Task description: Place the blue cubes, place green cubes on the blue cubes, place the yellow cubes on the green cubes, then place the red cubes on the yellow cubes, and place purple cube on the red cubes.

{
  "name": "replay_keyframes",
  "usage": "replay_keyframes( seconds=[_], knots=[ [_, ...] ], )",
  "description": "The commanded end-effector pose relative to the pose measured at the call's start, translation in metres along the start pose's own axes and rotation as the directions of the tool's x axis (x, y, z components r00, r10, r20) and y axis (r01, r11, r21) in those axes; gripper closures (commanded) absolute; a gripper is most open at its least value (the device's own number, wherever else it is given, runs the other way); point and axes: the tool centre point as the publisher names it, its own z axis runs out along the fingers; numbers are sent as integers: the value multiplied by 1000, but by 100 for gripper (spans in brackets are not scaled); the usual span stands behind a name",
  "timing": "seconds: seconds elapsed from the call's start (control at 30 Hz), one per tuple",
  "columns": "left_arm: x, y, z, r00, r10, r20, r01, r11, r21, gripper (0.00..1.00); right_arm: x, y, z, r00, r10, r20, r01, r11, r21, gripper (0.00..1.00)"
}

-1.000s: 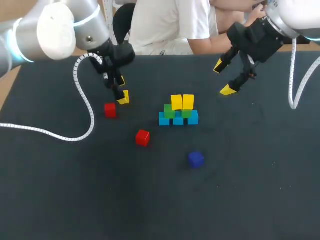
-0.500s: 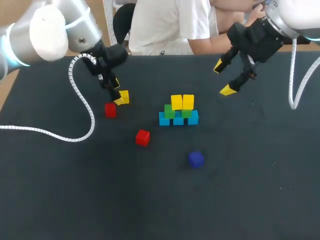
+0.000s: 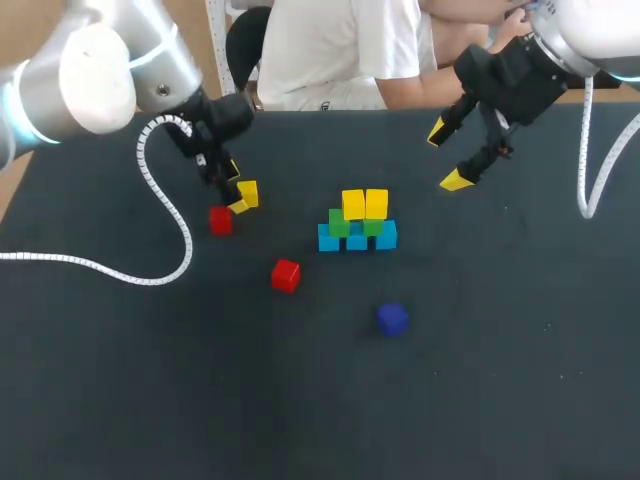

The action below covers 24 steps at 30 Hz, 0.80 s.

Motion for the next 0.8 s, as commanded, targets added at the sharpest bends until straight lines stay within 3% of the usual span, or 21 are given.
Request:
replay_keyframes(
  seconds=[0.03,0.8],
  knots=[
    [-3,1,-2,1000,7,-6,-7,1000,-5,0,0,-1,0,1000,0,1,0,1000,-1,0],
    [-3,1,-2,999,51,-14,-51,998,-35,0,0,-1,0,1000,0,1,0,1000,-1,0]
  ],
)
